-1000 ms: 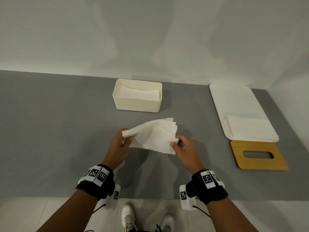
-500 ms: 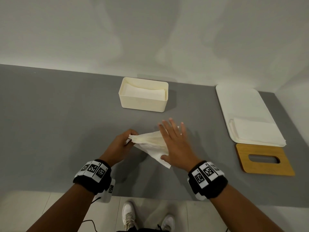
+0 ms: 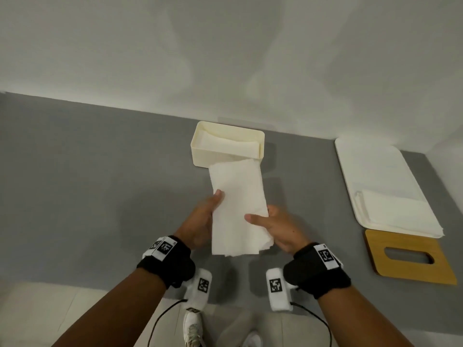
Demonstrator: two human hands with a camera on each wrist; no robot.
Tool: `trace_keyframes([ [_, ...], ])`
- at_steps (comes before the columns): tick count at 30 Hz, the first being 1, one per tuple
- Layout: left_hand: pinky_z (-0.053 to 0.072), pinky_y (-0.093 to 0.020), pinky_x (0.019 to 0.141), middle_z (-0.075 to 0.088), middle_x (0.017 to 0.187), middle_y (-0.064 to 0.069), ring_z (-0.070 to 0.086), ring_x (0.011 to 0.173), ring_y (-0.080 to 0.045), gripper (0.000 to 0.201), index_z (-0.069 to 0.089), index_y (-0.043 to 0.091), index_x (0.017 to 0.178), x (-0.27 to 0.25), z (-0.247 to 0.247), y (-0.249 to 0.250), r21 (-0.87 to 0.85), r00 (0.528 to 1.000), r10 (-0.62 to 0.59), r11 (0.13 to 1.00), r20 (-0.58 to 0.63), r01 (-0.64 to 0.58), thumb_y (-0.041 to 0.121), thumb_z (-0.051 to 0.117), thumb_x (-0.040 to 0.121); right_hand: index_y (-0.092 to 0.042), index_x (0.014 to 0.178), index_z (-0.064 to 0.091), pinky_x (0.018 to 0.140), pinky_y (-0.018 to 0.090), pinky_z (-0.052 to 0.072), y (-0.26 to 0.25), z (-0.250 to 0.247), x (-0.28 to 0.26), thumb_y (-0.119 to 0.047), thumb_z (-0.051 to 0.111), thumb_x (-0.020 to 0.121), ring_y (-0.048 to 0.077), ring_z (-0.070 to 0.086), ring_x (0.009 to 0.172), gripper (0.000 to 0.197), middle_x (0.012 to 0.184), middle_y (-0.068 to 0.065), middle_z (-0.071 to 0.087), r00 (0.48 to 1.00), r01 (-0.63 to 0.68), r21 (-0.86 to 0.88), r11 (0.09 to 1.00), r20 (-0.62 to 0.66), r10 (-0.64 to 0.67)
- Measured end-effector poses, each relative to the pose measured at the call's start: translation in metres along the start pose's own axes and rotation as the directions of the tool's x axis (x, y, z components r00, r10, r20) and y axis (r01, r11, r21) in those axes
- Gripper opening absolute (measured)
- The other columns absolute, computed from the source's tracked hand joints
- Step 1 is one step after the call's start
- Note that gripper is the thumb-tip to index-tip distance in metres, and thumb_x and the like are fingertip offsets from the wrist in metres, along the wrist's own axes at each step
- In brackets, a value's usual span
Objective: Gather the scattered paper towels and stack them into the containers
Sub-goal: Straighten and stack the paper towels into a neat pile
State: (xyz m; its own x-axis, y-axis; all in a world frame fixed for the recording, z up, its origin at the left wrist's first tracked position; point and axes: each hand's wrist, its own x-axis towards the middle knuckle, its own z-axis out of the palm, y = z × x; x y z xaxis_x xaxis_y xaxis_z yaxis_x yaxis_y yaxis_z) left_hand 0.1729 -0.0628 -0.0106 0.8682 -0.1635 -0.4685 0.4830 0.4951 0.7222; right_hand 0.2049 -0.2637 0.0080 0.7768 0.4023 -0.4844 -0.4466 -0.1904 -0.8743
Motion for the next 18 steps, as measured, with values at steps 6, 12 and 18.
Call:
trace_keyframes([
  [6, 0.057, -0.041, 0.085, 0.070, 0.114, -0.015, 0.067, 0.103, -0.033, 0.030, 0.062, 0.009, 0.121, 0.006, 0.025, -0.012, 0.262, 0.994, 0.102, 0.959, 0.037, -0.108, 0.018, 0.061, 0.093, -0.015, 0.127, 0.053, 0.094, 0.045, 0.052, 0.017, 0.009, 0.008, -0.020, 0.072, 0.082, 0.025, 0.066, 0.105, 0.049, 0.114, 0.006, 0.069, 0.993, -0.047, 0.111, 0.993, -0.104, 0.059],
  [12, 0.056, -0.035, 0.082, 0.069, 0.109, -0.001, 0.067, 0.097, -0.018, 0.037, 0.058, 0.020, 0.113, 0.012, 0.037, -0.009, 0.417, 0.936, 0.310, 0.882, -0.168, -0.218, 0.045, 0.067, 0.086, -0.028, 0.116, 0.053, 0.084, 0.034, 0.055, 0.006, 0.025, 0.007, -0.014, 0.059, 0.089, 0.014, 0.065, 0.096, 0.031, 0.102, -0.007, 0.067, 0.962, 0.070, 0.079, 0.994, -0.269, -0.046],
  [18, 0.056, -0.038, 0.087, 0.069, 0.112, 0.004, 0.066, 0.106, -0.020, 0.029, 0.058, 0.026, 0.122, 0.023, 0.030, -0.004, 0.540, 0.934, 0.345, 0.806, -0.095, -0.243, 0.030, 0.056, 0.093, -0.033, 0.111, 0.056, 0.080, 0.029, 0.053, -0.010, 0.030, 0.014, -0.009, 0.051, 0.090, 0.013, 0.064, 0.096, 0.032, 0.104, -0.009, 0.067, 0.960, 0.123, -0.117, 0.986, -0.237, -0.148],
])
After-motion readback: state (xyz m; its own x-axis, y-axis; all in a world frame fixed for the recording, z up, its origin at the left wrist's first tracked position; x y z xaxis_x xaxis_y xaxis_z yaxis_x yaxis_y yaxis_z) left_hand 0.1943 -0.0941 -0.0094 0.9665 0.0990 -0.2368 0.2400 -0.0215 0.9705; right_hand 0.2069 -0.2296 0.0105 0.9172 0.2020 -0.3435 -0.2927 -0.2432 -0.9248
